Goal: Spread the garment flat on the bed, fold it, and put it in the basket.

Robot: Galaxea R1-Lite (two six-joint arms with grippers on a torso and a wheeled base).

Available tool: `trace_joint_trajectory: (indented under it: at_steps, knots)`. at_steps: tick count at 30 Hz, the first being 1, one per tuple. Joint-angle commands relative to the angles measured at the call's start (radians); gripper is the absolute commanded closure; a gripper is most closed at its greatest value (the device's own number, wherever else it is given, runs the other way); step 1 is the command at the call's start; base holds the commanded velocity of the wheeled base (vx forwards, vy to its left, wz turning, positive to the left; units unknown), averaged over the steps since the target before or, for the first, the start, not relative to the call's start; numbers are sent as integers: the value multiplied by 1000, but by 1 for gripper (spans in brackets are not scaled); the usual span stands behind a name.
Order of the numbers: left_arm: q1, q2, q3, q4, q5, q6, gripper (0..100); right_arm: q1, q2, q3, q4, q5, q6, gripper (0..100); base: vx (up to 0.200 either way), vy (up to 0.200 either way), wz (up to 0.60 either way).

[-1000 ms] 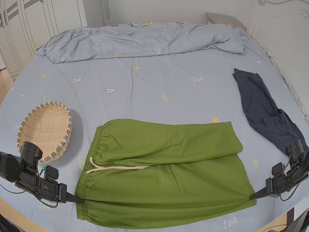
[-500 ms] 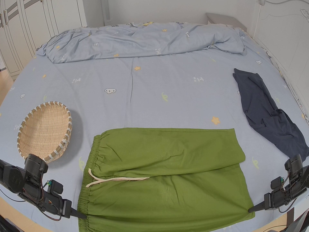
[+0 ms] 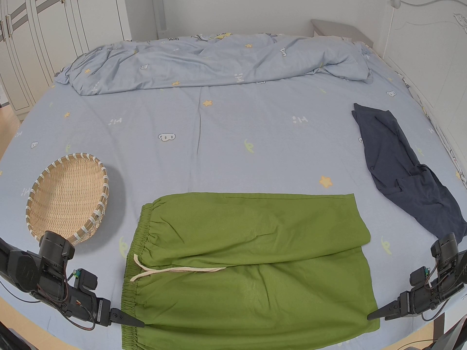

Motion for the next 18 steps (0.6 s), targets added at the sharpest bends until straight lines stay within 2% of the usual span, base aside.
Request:
trace_joint_trajectory:
  at_steps: [1,4,5,7,8,9,10,12,14,18]
  knots:
    - [33,-46,0,-7,-2,-1,0,-24,-53,-10,-1,9,2,0,0,0,0]
    - [58,-70,-10,-7,-4,-4,0,-43,-81,-23,-1,15,0,0,0,0,0]
    - [92,-118,-96,10,-6,-13,0,-61,-113,-130,0,21,-3,0,0,0,0]
    - [87,-121,-173,21,-6,-35,0,-63,-111,-239,5,18,-4,0,0,0,0]
    - [87,-121,-173,21,-6,-35,0,-63,-111,-239,5,18,-4,0,0,0,0]
    - [72,-115,-274,36,-7,-67,0,-64,-99,-363,20,18,-3,0,0,0,0]
    - [67,-113,-286,39,-7,-73,0,-64,-96,-379,25,18,-3,0,0,0,0]
    - [24,-103,-394,47,-9,-148,0,-63,-79,-489,71,18,-4,0,0,0,0]
    - [7,-104,-434,37,-12,-190,0,-60,-76,-520,75,18,-6,0,0,0,0]
    - [4,-90,-478,14,-12,-201,0,-46,-58,-589,72,23,-3,0,0,0,0]
